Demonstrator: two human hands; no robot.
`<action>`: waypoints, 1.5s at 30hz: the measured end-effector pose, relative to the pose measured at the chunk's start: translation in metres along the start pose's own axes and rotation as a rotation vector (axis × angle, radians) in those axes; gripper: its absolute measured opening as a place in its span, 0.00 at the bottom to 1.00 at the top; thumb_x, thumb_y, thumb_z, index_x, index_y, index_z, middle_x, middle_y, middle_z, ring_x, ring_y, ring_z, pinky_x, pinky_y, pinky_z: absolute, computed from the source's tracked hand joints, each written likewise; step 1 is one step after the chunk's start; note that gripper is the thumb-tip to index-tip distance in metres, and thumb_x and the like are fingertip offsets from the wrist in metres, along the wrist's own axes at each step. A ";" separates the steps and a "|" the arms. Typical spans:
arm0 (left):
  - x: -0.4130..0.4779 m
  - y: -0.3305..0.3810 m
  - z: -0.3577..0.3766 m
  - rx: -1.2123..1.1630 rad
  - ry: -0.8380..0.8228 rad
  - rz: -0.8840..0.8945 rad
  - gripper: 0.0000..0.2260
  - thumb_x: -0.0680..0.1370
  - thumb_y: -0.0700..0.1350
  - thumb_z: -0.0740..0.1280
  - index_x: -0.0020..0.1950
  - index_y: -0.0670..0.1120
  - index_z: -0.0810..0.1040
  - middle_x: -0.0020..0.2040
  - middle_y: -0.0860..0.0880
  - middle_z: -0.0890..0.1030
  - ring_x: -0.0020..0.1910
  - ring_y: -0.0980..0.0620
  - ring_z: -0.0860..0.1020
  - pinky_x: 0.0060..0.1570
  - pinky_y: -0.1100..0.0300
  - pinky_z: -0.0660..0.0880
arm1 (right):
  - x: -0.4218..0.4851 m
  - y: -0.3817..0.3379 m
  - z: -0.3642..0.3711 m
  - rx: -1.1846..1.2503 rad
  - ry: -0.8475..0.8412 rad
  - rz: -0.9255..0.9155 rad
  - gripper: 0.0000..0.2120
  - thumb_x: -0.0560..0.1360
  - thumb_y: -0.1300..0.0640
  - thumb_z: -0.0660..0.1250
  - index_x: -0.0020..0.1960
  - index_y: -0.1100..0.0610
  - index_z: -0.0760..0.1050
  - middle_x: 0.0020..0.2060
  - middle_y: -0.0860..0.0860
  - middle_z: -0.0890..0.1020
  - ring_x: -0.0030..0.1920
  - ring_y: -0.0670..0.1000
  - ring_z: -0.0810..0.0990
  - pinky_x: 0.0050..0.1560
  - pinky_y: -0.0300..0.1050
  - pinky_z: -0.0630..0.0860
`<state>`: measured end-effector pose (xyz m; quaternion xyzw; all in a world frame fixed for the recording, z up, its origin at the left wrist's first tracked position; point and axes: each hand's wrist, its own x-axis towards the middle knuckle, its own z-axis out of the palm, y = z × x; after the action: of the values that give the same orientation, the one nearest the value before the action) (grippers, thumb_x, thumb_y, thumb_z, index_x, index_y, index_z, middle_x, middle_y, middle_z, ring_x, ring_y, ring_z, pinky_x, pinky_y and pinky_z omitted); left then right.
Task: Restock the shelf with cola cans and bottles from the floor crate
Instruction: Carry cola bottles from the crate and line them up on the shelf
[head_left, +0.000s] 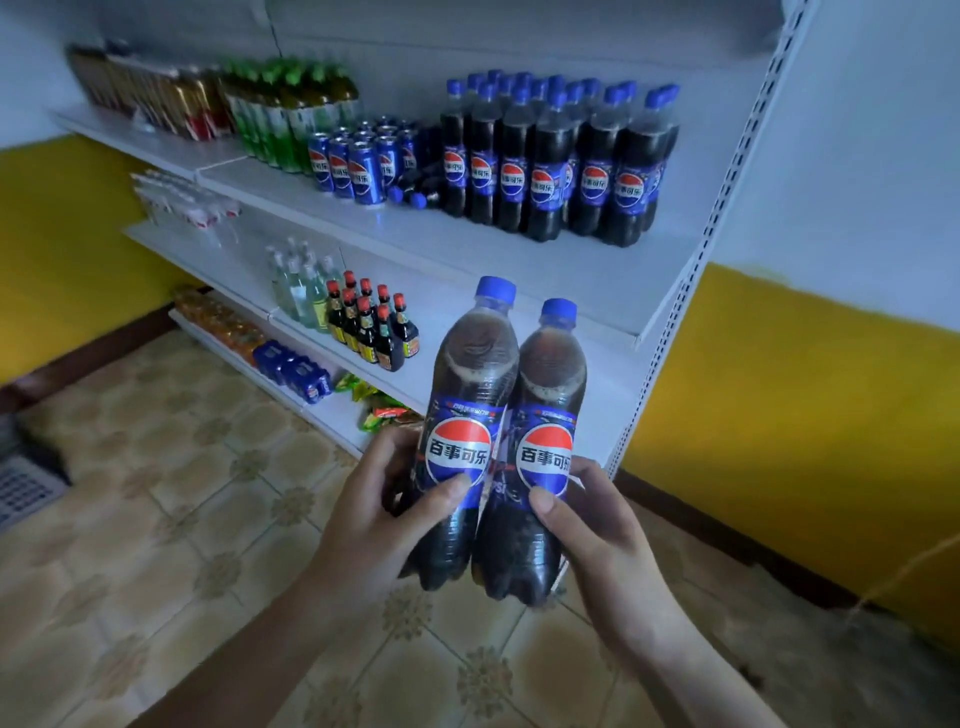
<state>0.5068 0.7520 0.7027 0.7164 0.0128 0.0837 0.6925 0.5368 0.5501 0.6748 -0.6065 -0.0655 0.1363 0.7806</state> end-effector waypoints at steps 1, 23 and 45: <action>0.015 0.001 0.003 0.016 0.008 0.010 0.13 0.73 0.44 0.73 0.55 0.44 0.76 0.41 0.51 0.84 0.33 0.57 0.81 0.30 0.64 0.75 | 0.015 -0.005 -0.005 -0.008 0.002 0.000 0.20 0.74 0.50 0.73 0.62 0.59 0.75 0.58 0.57 0.85 0.61 0.61 0.82 0.65 0.63 0.76; 0.323 -0.001 -0.001 0.104 -0.402 0.210 0.17 0.70 0.54 0.76 0.58 0.55 0.80 0.51 0.49 0.86 0.49 0.50 0.84 0.50 0.52 0.81 | 0.241 -0.061 -0.023 -0.199 0.282 -0.270 0.24 0.70 0.57 0.80 0.61 0.54 0.73 0.49 0.61 0.84 0.39 0.67 0.81 0.33 0.56 0.79; 0.464 -0.035 0.048 0.119 -0.668 0.260 0.20 0.69 0.47 0.78 0.60 0.54 0.79 0.54 0.55 0.86 0.54 0.56 0.84 0.54 0.65 0.77 | 0.332 -0.056 -0.065 -0.492 0.588 -0.298 0.27 0.73 0.63 0.77 0.68 0.50 0.70 0.57 0.40 0.83 0.60 0.45 0.82 0.61 0.43 0.80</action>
<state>0.9744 0.7683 0.7145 0.7390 -0.3007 -0.0684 0.5990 0.8785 0.5741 0.6909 -0.7719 0.0428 -0.1771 0.6091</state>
